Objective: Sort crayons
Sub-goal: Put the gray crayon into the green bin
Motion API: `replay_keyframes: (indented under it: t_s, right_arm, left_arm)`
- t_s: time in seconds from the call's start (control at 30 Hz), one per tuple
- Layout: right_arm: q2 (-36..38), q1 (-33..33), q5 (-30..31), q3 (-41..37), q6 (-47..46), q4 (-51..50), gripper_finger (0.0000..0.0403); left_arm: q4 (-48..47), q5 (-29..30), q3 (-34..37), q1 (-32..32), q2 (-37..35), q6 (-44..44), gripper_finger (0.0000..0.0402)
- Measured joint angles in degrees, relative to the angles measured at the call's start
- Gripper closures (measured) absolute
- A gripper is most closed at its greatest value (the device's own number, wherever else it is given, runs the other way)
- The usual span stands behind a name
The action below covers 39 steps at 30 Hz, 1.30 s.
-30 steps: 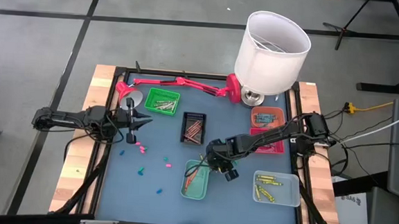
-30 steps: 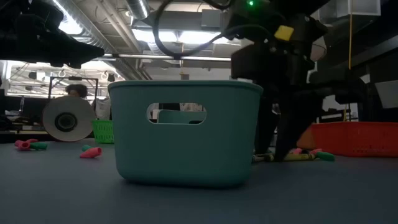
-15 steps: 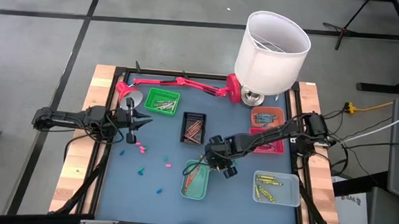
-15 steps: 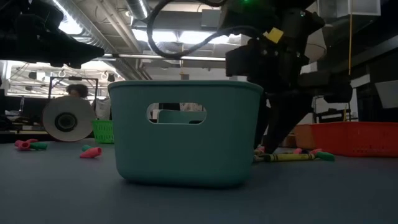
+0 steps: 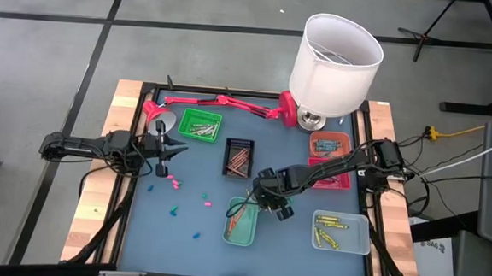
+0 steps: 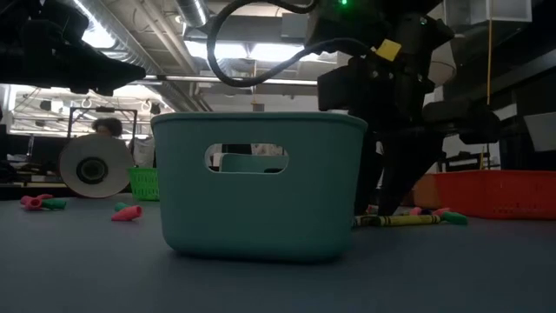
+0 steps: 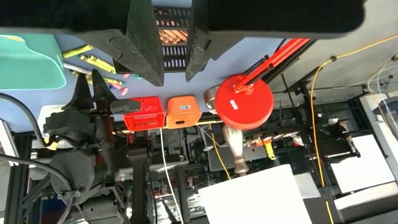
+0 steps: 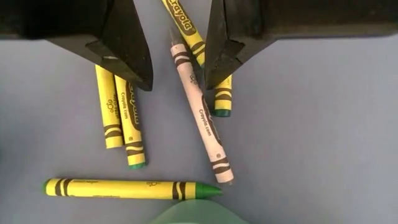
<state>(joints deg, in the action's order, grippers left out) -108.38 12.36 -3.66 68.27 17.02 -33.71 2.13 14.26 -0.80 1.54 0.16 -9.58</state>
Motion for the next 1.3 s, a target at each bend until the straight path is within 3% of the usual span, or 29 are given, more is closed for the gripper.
replay_keyframes:
  t_s: [0.4, 0.87, 1.3]
  right_arm:
    - [-1.2, 0.0, -0.1, 0.0, 0.0, 0.7, 0.0266]
    - [-1.2, 0.0, -0.3, 0.0, -0.1, 0.7, 0.0390]
    - [1.4, -0.1, 0.2, 0.0, -0.2, -1.8, 0.0390]
  left_arm:
    - [0.0, 0.0, 0.0, 0.0, 0.0, 0.0, 0.0349]
    - [0.0, 0.0, 0.0, 0.0, 0.0, 0.0, 0.0349]
    - [0.0, 0.0, 0.0, 0.0, 0.0, 0.0, 0.0349]
